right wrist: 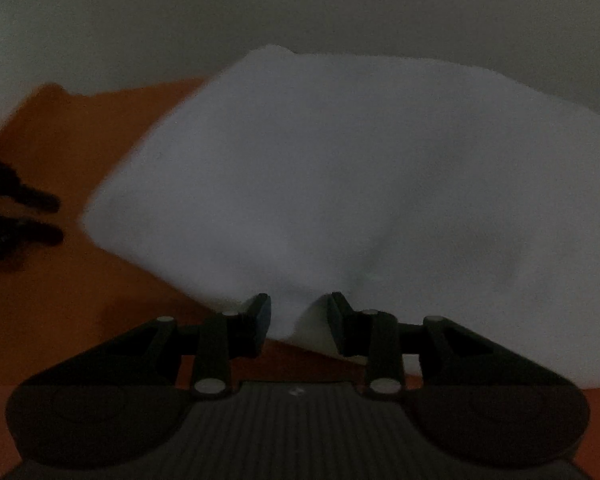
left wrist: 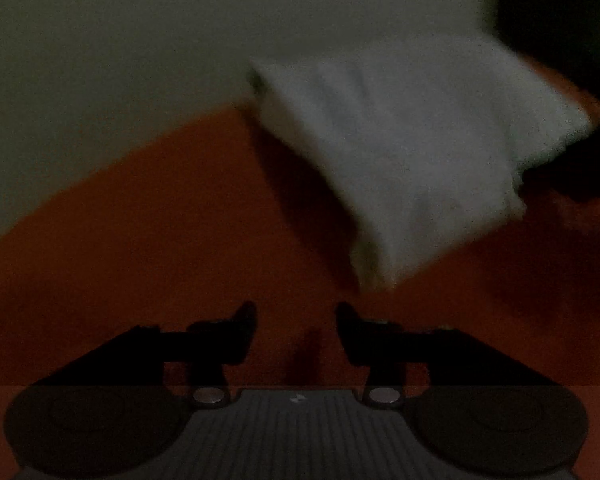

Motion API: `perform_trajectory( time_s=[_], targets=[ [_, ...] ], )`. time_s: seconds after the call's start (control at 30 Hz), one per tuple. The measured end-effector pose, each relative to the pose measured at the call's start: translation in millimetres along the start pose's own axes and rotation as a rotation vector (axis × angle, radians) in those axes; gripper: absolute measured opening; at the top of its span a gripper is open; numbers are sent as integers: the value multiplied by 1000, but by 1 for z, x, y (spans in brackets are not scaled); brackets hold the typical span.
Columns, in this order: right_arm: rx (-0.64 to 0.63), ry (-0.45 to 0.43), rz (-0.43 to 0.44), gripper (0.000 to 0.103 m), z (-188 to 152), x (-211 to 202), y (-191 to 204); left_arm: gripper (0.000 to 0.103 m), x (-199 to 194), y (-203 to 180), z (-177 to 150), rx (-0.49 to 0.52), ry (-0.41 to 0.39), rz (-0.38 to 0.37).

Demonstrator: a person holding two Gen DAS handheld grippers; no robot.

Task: Fold clothes
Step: 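Lower the folded edge onto the shirt and open both grippers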

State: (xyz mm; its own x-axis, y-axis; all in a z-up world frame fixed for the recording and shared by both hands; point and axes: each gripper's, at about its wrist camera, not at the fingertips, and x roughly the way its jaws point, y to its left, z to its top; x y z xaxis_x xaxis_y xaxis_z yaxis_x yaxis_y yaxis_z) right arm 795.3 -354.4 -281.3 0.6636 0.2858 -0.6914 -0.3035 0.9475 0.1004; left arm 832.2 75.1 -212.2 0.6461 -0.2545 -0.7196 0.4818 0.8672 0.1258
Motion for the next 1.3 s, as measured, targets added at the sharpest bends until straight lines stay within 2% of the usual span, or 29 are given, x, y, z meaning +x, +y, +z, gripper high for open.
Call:
perform_trajectory(
  time_s=[0.03,0.1,0.13,0.17,0.23,0.33,0.37,0.4,0.43,0.47,0.5,0.57,0.63,0.67,0.73,0.77,0.87,0.93,1.0,1.1,1.17,1.27,1.3],
  targets=[
    [25,-35,13,35,3,-13,-8,54,-10,-7,10,-42,-44,17],
    [72,-96,-45,35,3,-33,-38,93,-20,-36,32,-95,-163,14],
    [98,-122,-80,35,3,-42,-56,97,-24,-54,43,-119,-225,10],
    [125,-151,-118,35,1,-49,-77,96,-17,-70,47,-152,-247,-6],
    [179,-172,-199,35,-7,-58,-126,87,-3,-103,55,-218,-290,-40],
    [257,-130,-281,35,-25,-62,-203,71,42,-123,28,-330,-153,46],
    [265,-105,-290,32,-33,-61,-223,68,55,-120,12,-382,-103,63],
    [266,-63,-304,24,-40,-59,-242,69,60,-116,1,-420,-86,83],
    [270,-14,-327,8,-48,-57,-260,71,61,-105,-13,-498,-98,72],
    [276,24,-340,2,-56,-55,-277,68,61,-94,-28,-577,-110,61],
    [288,40,-337,4,-63,-55,-291,57,58,-88,-32,-601,-109,56],
    [300,48,-324,3,-71,-60,-310,54,51,-80,-35,-619,-96,72],
    [294,13,-324,9,-64,-72,-306,58,38,-79,-27,-622,-95,153],
    [280,-17,-316,9,-58,-80,-298,66,27,-78,-24,-632,-116,192],
    [230,-94,-276,11,-44,-94,-272,70,3,-78,-18,-657,-185,231],
    [212,-116,-253,11,-35,-95,-261,72,-5,-79,-9,-672,-231,224],
    [153,-182,-179,18,-1,-77,-225,89,-23,-89,23,-690,-363,189],
    [125,-227,-150,32,28,-55,-205,93,-10,-110,59,-612,-412,145],
    [107,-276,-148,40,59,-28,-180,97,16,-138,95,-510,-467,92],
    [100,-324,-173,40,97,24,-159,103,72,-175,130,-418,-430,143],
    [97,-319,-209,40,117,58,-156,103,103,-186,142,-400,-357,247],
    [63,-304,-232,42,129,94,-178,103,135,-168,137,-427,-263,327],
    [37,-303,-232,48,131,97,-187,103,137,-155,129,-451,-251,353]
  ],
)
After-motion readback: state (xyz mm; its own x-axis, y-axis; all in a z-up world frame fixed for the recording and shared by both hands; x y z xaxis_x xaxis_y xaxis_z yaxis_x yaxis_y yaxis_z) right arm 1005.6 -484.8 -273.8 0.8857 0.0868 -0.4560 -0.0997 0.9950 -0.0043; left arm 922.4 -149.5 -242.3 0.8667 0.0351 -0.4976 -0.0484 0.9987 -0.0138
